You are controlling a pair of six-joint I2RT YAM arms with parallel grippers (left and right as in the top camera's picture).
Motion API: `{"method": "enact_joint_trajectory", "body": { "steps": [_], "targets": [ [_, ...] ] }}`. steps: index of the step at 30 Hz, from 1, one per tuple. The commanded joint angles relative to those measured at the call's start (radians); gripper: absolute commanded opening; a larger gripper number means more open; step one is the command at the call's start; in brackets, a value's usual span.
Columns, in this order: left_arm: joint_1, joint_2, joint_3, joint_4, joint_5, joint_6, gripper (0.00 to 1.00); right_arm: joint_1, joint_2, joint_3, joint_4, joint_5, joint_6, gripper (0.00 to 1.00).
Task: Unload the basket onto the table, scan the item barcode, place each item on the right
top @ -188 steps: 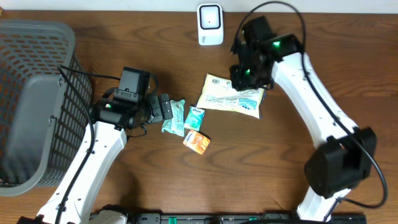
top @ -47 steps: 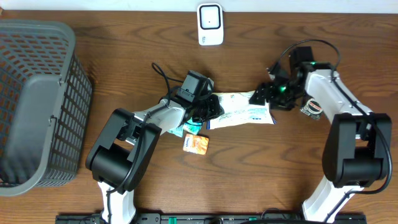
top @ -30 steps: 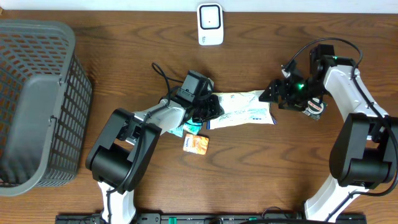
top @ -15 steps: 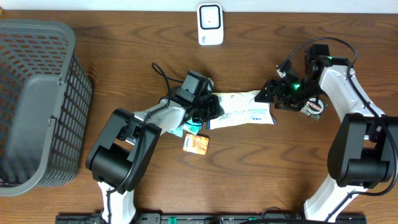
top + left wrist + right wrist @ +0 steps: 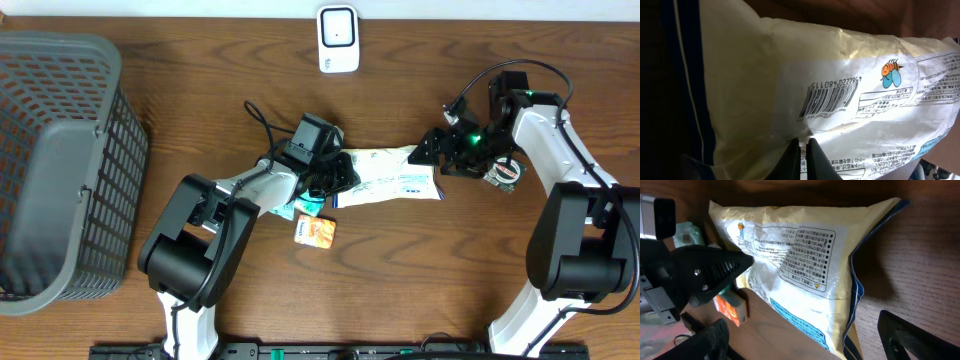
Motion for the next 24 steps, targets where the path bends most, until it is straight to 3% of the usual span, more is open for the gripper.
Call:
{"method": "enact_joint_trajectory", "body": {
  "steps": [1, 24],
  "targets": [
    [0.001, 0.047, -0.012, -0.021, -0.047, -0.005, 0.07, 0.013, -0.001, -0.008, 0.003, -0.021, -0.015, 0.9],
    [0.001, 0.047, -0.012, -0.021, -0.047, -0.005, 0.08, 0.048, -0.001, -0.087, 0.129, -0.047, 0.034, 0.93]
  ]
}}
